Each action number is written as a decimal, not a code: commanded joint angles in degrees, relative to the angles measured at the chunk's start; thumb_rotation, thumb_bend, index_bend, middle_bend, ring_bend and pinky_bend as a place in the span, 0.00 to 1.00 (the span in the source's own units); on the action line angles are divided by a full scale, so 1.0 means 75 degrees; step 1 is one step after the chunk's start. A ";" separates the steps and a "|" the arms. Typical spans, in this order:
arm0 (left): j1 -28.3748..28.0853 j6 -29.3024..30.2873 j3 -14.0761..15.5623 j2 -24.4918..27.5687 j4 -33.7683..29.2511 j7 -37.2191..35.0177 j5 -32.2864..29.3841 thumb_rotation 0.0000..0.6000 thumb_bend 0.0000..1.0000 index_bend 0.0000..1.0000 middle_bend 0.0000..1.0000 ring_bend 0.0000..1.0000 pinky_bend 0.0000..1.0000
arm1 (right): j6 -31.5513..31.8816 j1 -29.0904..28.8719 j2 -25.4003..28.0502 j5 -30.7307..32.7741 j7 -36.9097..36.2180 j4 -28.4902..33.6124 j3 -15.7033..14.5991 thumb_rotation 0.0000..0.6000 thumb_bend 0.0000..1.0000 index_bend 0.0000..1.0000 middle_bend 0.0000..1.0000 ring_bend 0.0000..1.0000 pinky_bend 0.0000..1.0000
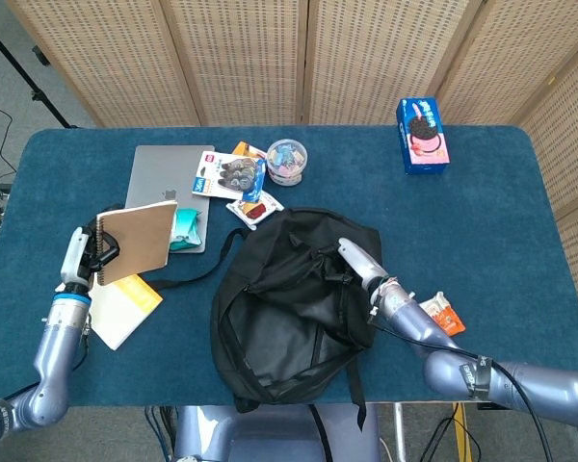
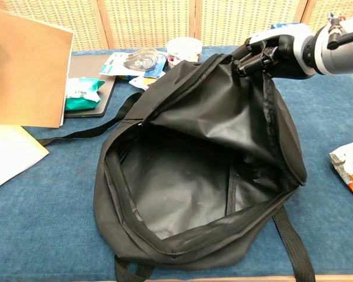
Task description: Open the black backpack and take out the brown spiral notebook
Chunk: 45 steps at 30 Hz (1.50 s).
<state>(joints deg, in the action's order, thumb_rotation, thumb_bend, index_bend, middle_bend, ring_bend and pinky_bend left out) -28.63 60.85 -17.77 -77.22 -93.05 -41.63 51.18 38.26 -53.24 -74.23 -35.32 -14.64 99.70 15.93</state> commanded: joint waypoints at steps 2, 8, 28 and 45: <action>0.0261 0.0875 -0.0154 -0.0057 0.0325 0.0116 0.0872 1.00 0.30 0.00 0.00 0.00 0.00 | 0.0122 0.0119 0.0012 -0.0349 0.0143 0.0218 -0.0072 1.00 0.93 0.70 0.70 0.65 0.56; 0.0403 0.1471 -0.0212 0.0254 0.0204 0.0712 0.1721 1.00 0.11 0.00 0.00 0.00 0.00 | 0.0244 0.0485 0.0311 -0.1491 0.0410 0.0770 -0.0312 1.00 0.77 0.68 0.60 0.57 0.55; 0.0956 0.2182 0.0775 0.1210 -0.0113 0.3423 0.3157 1.00 0.08 0.00 0.00 0.00 0.00 | 0.4239 0.2248 0.1726 -0.8815 0.3625 -0.0704 -0.2415 1.00 0.00 0.23 0.00 0.00 0.05; 0.3037 0.4174 0.2291 0.1834 -0.1067 0.5539 0.3980 1.00 0.11 0.00 0.00 0.00 0.00 | 0.7198 0.5059 0.1213 -0.7298 0.3137 -0.2044 -0.2213 1.00 0.00 0.00 0.00 0.00 0.00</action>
<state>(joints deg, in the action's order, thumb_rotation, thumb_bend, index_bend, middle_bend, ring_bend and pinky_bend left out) -7.38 91.12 -1.98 -64.22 -99.66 -1.85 80.61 89.61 -20.00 -62.52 -95.57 9.50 82.02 -1.80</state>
